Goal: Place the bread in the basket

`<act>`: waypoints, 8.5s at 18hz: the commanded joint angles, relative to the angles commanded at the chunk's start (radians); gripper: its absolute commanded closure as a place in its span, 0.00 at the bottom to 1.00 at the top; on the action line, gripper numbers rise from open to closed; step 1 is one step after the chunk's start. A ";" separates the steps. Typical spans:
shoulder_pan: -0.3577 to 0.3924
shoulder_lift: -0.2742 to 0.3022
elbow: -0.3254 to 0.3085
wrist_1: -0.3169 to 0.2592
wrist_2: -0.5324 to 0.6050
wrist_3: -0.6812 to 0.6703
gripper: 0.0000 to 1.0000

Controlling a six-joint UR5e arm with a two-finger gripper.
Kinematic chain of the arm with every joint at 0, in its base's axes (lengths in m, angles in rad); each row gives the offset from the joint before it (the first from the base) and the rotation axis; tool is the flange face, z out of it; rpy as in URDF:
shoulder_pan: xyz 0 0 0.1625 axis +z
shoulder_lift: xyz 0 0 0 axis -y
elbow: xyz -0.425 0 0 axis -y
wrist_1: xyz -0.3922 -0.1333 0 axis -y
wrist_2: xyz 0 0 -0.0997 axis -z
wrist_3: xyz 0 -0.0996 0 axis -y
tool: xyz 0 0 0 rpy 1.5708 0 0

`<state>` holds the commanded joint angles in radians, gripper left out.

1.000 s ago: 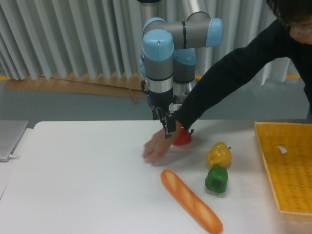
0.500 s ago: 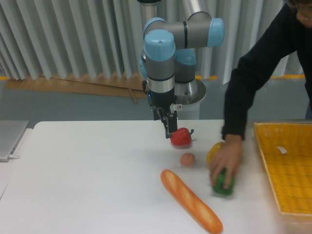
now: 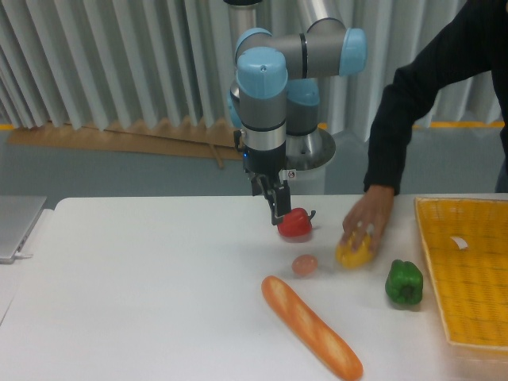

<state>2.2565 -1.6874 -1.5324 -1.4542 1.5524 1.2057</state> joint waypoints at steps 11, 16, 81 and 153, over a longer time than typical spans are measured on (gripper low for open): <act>0.018 0.000 0.000 0.002 -0.002 0.011 0.00; 0.029 0.000 -0.015 0.002 0.000 -0.002 0.00; 0.060 -0.268 -0.006 0.388 0.106 -1.025 0.00; 0.060 -0.417 0.015 0.469 0.104 -1.184 0.00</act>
<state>2.3163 -2.1046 -1.5171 -0.9848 1.6567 0.0215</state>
